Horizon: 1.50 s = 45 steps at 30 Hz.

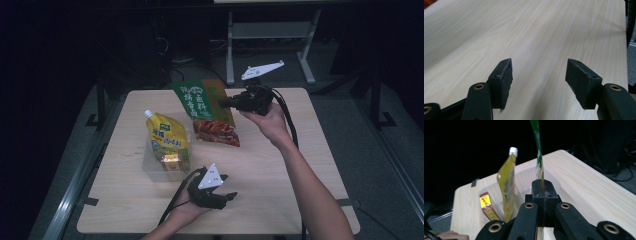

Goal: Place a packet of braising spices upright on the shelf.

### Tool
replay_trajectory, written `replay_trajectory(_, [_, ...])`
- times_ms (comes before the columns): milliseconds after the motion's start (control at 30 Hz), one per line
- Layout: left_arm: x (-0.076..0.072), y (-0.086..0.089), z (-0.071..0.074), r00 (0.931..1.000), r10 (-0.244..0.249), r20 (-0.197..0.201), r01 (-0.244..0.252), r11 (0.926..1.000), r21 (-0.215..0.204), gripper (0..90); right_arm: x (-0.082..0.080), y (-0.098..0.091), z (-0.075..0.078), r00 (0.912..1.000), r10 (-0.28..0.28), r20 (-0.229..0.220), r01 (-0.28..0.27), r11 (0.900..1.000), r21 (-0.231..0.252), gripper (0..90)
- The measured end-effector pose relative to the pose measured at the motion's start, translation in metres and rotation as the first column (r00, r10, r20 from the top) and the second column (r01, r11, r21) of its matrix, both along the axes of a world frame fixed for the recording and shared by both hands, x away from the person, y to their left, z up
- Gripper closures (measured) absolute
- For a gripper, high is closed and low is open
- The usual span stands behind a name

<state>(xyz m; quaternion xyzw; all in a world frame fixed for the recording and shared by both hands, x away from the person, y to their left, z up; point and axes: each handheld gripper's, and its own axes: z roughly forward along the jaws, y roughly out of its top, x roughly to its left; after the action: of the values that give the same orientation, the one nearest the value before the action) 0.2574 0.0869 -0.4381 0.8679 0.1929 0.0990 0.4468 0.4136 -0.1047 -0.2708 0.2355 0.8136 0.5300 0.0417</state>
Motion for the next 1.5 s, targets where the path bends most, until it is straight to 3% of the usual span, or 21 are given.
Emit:
replay_trajectory(367, [-0.001, 0.001, -0.002, 0.9996, -0.025, -0.011, 0.025, 0.9996, -0.008, 37.7, 0.017, 0.029, 0.008, 0.9988, 0.046, 0.018, -0.046, 0.9989, 0.013, 90.0])
replay_trajectory(567, [-0.001, 0.003, -0.001, 0.9994, -0.033, -0.013, 0.033, 0.9994, -0.007, 37.6, 0.028, 0.053, 0.008, 0.9982, 0.055, 0.024, -0.056, 0.9983, 0.019, 90.0])
replay_trajectory(967, [-0.006, 0.008, 0.001, 0.9994, -0.032, -0.009, 0.032, 0.9992, -0.024, 37.5, 0.050, 0.106, -0.020, 0.9976, 0.067, -0.014, -0.067, 0.9975, 0.021, 90.0])
replay_trajectory(1500, [-0.005, 0.011, -0.001, 0.9992, -0.030, -0.026, 0.029, 0.9989, -0.037, 36.3, 0.061, 0.141, -0.044, 0.9977, 0.047, -0.050, -0.046, 0.9986, 0.028, 90.0])
